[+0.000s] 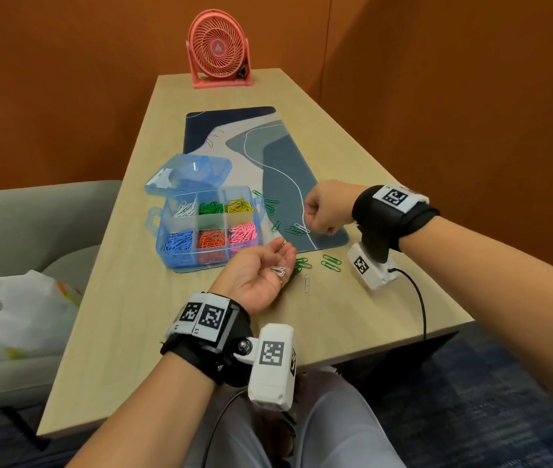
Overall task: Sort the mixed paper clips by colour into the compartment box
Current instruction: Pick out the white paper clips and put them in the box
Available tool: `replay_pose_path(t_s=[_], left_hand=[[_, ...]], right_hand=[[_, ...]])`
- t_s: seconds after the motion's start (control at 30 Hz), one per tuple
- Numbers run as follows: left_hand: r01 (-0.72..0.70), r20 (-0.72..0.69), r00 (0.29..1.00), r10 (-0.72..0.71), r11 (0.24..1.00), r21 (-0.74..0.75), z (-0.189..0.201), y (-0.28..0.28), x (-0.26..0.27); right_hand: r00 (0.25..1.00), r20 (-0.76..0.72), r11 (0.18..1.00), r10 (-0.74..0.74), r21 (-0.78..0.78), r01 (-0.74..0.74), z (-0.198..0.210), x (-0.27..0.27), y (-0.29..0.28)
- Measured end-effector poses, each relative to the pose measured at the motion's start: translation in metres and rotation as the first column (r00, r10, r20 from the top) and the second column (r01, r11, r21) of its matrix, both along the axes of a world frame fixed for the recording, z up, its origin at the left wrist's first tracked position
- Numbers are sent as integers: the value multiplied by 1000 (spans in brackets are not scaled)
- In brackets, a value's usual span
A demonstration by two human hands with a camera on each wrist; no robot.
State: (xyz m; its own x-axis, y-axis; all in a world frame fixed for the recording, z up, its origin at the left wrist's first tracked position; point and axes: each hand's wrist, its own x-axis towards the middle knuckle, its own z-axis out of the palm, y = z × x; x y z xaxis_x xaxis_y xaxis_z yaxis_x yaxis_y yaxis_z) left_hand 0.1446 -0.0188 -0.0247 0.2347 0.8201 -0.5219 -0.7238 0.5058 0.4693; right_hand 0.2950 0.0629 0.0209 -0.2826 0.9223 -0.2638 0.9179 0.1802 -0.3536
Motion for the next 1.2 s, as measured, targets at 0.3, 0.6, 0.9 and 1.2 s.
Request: replay_pose_path(t_s=[0.3, 0.6, 0.9, 1.2], left_hand=[[-15, 160, 987, 15, 1000, -2, 1, -2, -5], [-50, 92, 995, 49, 999, 0, 1, -9, -15], [-45, 25, 999, 44, 999, 21, 0, -13, -13], [-2, -5, 1000, 2, 1000, 19, 2, -9, -3]], right_hand=[[899, -426, 983, 101, -98, -157, 21, -22, -33], [979, 66, 973, 193, -143, -182, -13, -7, -47], [963, 137, 970, 231, -115, -216, -23, -3, -50], [995, 102, 993, -6, 119, -6, -4, 0, -10]])
